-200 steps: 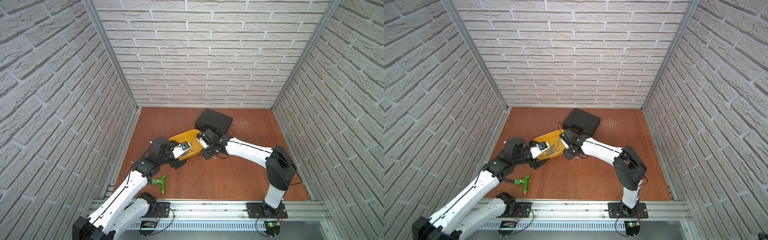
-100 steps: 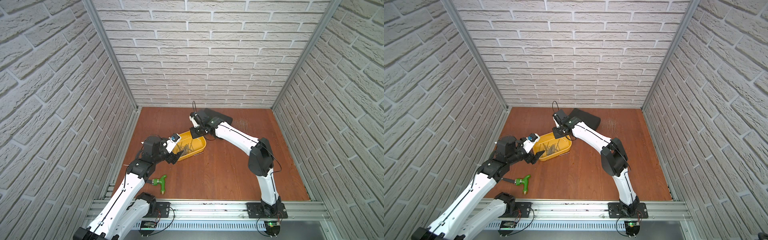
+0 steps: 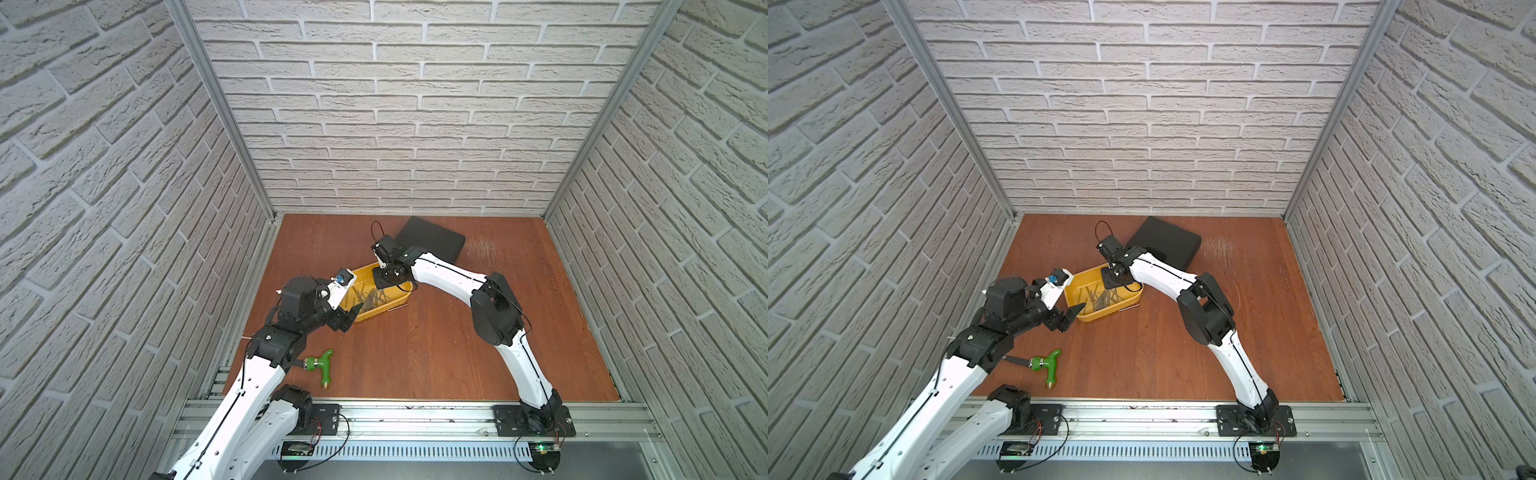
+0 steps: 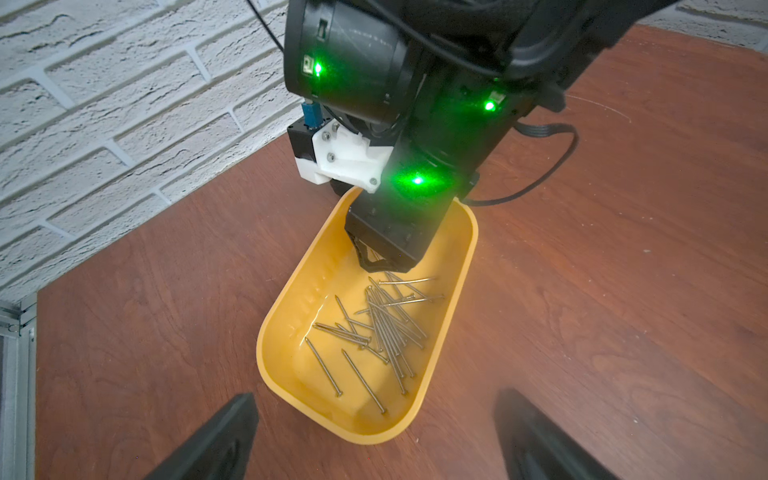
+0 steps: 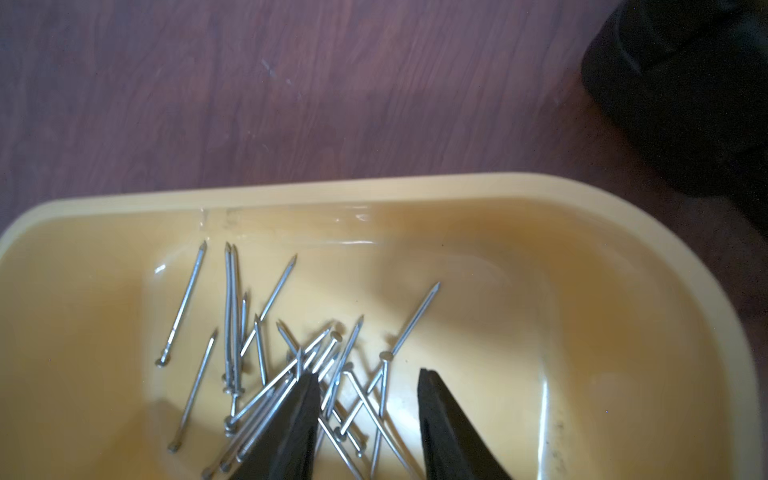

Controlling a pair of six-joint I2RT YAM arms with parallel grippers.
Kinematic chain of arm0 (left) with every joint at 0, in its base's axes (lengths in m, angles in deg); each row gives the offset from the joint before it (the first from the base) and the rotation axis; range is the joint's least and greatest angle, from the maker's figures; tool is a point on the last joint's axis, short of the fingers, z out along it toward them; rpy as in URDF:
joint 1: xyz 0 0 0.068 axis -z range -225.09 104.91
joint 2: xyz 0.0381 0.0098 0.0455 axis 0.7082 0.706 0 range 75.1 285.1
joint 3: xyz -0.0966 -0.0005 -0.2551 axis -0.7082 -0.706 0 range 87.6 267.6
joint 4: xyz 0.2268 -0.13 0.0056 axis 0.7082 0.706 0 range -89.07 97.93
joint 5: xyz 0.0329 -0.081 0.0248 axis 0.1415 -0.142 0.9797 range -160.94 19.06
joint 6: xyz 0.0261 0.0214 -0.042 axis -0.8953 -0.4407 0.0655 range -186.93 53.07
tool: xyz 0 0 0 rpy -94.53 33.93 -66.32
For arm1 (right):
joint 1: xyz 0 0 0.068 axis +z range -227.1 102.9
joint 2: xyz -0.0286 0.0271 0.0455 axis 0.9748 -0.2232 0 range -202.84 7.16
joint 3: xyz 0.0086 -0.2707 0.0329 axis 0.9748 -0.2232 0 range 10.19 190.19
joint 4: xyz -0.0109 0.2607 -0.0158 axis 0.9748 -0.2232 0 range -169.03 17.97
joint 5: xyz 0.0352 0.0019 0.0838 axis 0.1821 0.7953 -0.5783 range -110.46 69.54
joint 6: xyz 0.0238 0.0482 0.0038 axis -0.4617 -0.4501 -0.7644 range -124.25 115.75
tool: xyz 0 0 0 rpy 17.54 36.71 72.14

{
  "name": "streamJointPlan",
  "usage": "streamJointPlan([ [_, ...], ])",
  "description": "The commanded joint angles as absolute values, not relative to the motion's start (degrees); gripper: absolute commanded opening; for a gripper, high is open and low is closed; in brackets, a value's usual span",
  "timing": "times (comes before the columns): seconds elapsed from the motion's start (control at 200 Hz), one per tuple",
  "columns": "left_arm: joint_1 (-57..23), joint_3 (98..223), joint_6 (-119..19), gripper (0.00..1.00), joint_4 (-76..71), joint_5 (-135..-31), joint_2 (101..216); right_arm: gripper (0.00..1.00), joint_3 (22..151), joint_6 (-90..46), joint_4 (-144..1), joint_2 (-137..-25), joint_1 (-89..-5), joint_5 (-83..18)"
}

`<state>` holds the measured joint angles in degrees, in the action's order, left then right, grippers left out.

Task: Put the nails on the desktop into the storage box
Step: Place the nail in the storage box, then move the nail to the storage box.

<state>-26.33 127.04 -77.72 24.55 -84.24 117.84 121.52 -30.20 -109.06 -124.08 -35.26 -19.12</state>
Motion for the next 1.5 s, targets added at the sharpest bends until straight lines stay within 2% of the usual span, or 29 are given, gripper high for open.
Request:
streamJointPlan([
  [0.0,-26.7,126.3,-76.4,0.94,22.8,-85.4,118.4,0.53,117.1,-24.4,-106.6,-113.8,-34.9,-17.5],
  [0.155,-26.7,125.8,-74.7,0.93,21.0,-89.2,120.2,0.54,102.1,-19.0,-104.5,-101.0,-36.3,-19.7],
  [0.33,-26.4,123.7,-71.6,0.92,17.9,-91.2,121.3,0.51,79.5,-24.6,-95.4,-88.6,-41.9,-28.3],
  [0.36,-26.3,123.5,-71.2,0.92,17.5,-91.5,121.4,0.45,76.5,-26.2,-93.3,-87.5,-43.0,-30.6],
  [0.45,-26.1,123.4,-70.7,0.92,16.8,-91.9,122.1,0.13,70.2,-30.4,-88.0,-87.1,-45.1,-36.0],
  [0.5,-26.0,123.7,-70.6,0.91,17.0,-91.9,122.4,0.02,69.5,-31.8,-87.0,-88.4,-45.4,-36.6],
  [0.775,-26.0,123.7,-65.7,0.91,17.2,-90.9,121.9,0.02,67.8,-43.0,-72.6,-97.9,-47.5,-39.7],
  [0.97,-26.1,123.1,-61.4,0.90,17.3,-91.2,122.6,0.02,69.2,-47.1,-67.5,-103.0,-47.7,-39.8],
  [1.21,-26.1,123.1,-61.5,0.90,17.5,-90.9,122.6,0.02,70.6,-46.8,-67.4,-105.8,-47.7,-38.6],
  [1.495,-26.1,122.7,-61.8,0.90,17.9,-90.4,121.9,0.02,68.4,-46.0,-65.9,-108.4,-44.4,-42.8],
])
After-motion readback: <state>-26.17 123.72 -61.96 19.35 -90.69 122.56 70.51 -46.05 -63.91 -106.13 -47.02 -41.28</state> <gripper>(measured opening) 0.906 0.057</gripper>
